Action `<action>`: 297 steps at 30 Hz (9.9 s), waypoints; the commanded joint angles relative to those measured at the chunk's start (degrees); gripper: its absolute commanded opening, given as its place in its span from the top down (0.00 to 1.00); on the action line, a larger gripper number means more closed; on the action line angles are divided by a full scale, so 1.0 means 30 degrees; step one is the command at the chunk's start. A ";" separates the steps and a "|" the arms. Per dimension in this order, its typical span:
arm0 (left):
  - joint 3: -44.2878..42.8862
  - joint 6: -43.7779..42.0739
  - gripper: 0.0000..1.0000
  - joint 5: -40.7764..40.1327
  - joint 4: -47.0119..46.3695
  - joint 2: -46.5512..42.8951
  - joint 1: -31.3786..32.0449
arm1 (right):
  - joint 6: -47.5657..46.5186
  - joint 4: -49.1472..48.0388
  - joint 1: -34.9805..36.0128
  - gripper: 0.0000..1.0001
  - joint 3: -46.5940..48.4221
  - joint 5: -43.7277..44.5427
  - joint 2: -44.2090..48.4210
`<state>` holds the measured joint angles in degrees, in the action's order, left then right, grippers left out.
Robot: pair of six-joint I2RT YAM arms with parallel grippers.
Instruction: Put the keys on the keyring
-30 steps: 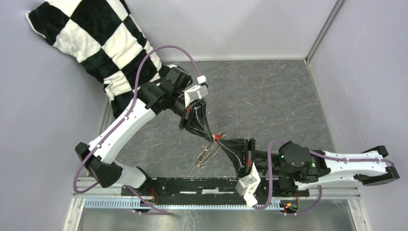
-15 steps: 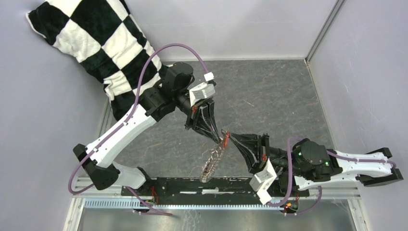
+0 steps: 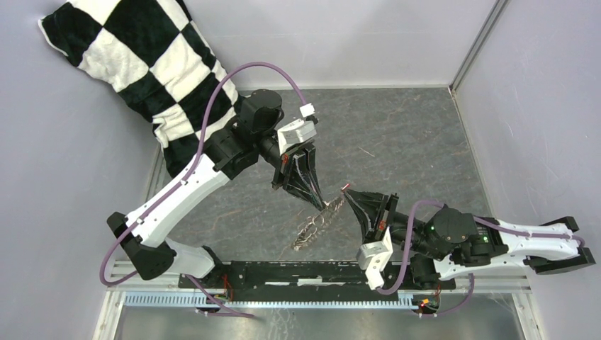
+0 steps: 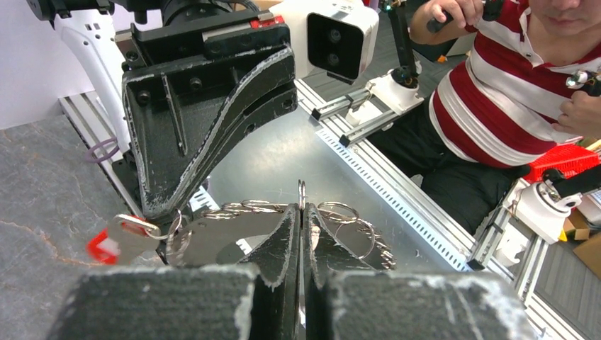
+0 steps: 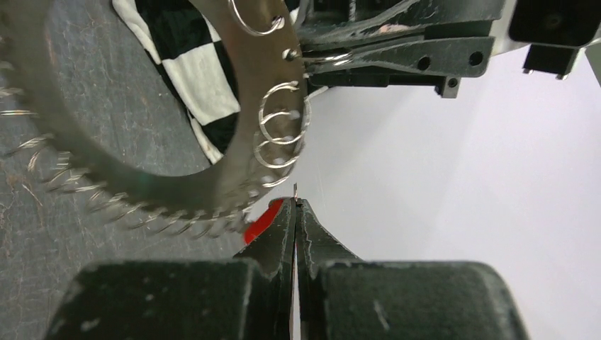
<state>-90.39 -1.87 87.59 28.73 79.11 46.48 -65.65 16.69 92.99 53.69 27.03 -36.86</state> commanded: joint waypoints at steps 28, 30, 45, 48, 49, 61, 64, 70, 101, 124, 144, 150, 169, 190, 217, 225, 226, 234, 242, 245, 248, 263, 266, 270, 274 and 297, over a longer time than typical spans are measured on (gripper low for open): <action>0.1190 0.1994 0.98 0.1496 -0.2750 0.0018 0.0708 | -0.0143 -0.0447 0.0576 0.99 0.0210 -0.5245 0.0682; 0.1148 0.1995 0.98 0.1452 -0.2749 0.0104 0.0708 | -0.0142 -0.0508 0.0647 0.99 0.0179 -0.5316 0.0770; 0.0745 0.2380 0.98 0.1160 -0.3114 0.0500 0.0708 | -0.0383 -0.0494 0.1478 0.99 0.0062 -0.4841 0.0788; 0.0759 0.2467 0.98 0.1171 -0.3214 0.0444 0.0708 | -0.0432 -0.0465 0.1527 0.99 0.0034 -0.4721 0.0746; 0.0787 0.2496 0.98 0.1164 -0.3226 0.0423 0.0708 | -0.0482 -0.0465 0.1538 0.99 -0.0011 -0.4680 0.0740; 0.1505 0.3297 0.98 0.0900 -0.4264 -0.0013 0.0708 | -0.0537 -0.0619 0.1757 0.99 0.0058 -0.4247 0.0320; 0.1743 0.3710 0.98 0.0776 -0.4592 -0.0133 0.0708 | -0.0514 -0.0827 0.1763 0.99 0.0062 -0.4116 0.0290; 0.2172 0.4121 0.98 0.0664 -0.5061 -0.0324 0.0708 | -0.0516 -0.1298 0.1790 0.99 0.0003 -0.4016 0.0402; 0.2523 0.4644 0.98 0.0363 -0.5685 -0.0501 0.0708 | -0.0515 -0.2941 0.1796 0.99 -0.0641 -0.3938 0.0848; 0.2640 0.4710 0.98 0.0535 -0.5999 -0.0647 0.0708 | -0.0851 -0.3777 0.1787 0.99 -0.1193 -0.3164 0.0406; 0.2882 0.4688 0.98 0.0591 -0.5975 -0.1087 0.0710 | -0.1007 -0.5205 0.1778 0.99 -0.1399 -0.2483 0.0364; 0.2938 0.4695 0.98 0.0601 -0.5973 -0.1058 0.0708 | -0.1108 -0.5433 0.1777 0.99 -0.1492 -0.1945 0.0336; 0.2710 0.4227 0.98 0.0609 -0.5818 -0.0869 0.0439 | -0.0238 -0.4484 0.1729 0.99 -0.0643 -0.1386 -0.0312; 0.0552 -0.5013 0.97 -0.2429 0.3723 -0.0382 -0.1802 | 0.1672 -0.2040 0.1392 0.99 0.1977 -0.1344 -0.2340; 0.0841 -0.5088 0.98 -0.1700 0.3724 -0.1250 -0.0844 | 0.1087 -0.1416 -0.2360 0.99 0.1229 -0.4467 -0.0885; 0.0980 -0.3766 0.98 -0.1243 0.2416 -0.1202 -0.0829 | 0.1446 -0.0022 -0.2382 0.99 0.1302 -0.6114 -0.0954; 0.1089 -0.3441 0.98 -0.1185 0.2081 -0.1263 -0.0843 | 0.1479 -0.0051 -0.2358 0.99 0.1336 -0.6283 -0.1008; 0.1721 -0.1790 0.98 -0.0577 0.0363 -0.1510 -0.0848 | 0.1476 -0.0131 -0.2357 0.99 0.1234 -0.6753 -0.1172; 0.2281 -0.0994 0.98 -0.0448 -0.0544 -0.1691 -0.0874 | 0.1642 -0.0281 -0.2362 0.99 0.0865 -0.6797 -0.0701; 0.2378 -0.0927 0.98 -0.0584 -0.0573 -0.1699 -0.0903 | 0.1640 -0.0490 -0.2356 0.99 0.0763 -0.6848 -0.0547; 0.2494 -0.0895 0.98 -0.0576 -0.0596 -0.1673 -0.1023 | 0.1527 -0.0672 -0.2349 0.99 0.0528 -0.6342 -0.0577; 0.5269 -1.0803 0.98 -0.3854 0.7191 -0.0359 -1.0386 | 1.0612 -0.3905 -0.2368 0.41 -0.4394 -0.1546 -0.0659; 0.6278 -1.1777 0.98 -0.4927 0.7906 -0.1331 -1.0487 | 1.2689 -0.6430 -0.2443 0.38 -0.6980 -0.2812 -0.1808; 0.5298 -1.7476 0.98 -0.5084 1.4019 -0.0988 -1.0940 | 1.3102 -1.0438 -0.3890 0.39 -1.0738 -0.5874 -0.2747; 0.5859 -2.1689 0.98 -0.7645 1.8410 -0.0726 -1.1208 | 1.3267 -1.4400 -0.6245 0.40 -1.3101 -1.1054 -0.4287; 0.8069 -2.3082 0.98 -0.7744 1.8400 -0.6608 -1.1146 | 1.3801 -2.0596 -1.0725 0.54 -0.8684 -2.4741 -1.7717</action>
<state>-65.49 -67.59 63.02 83.81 60.60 12.95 -24.64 -40.66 60.86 25.78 -43.77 -87.61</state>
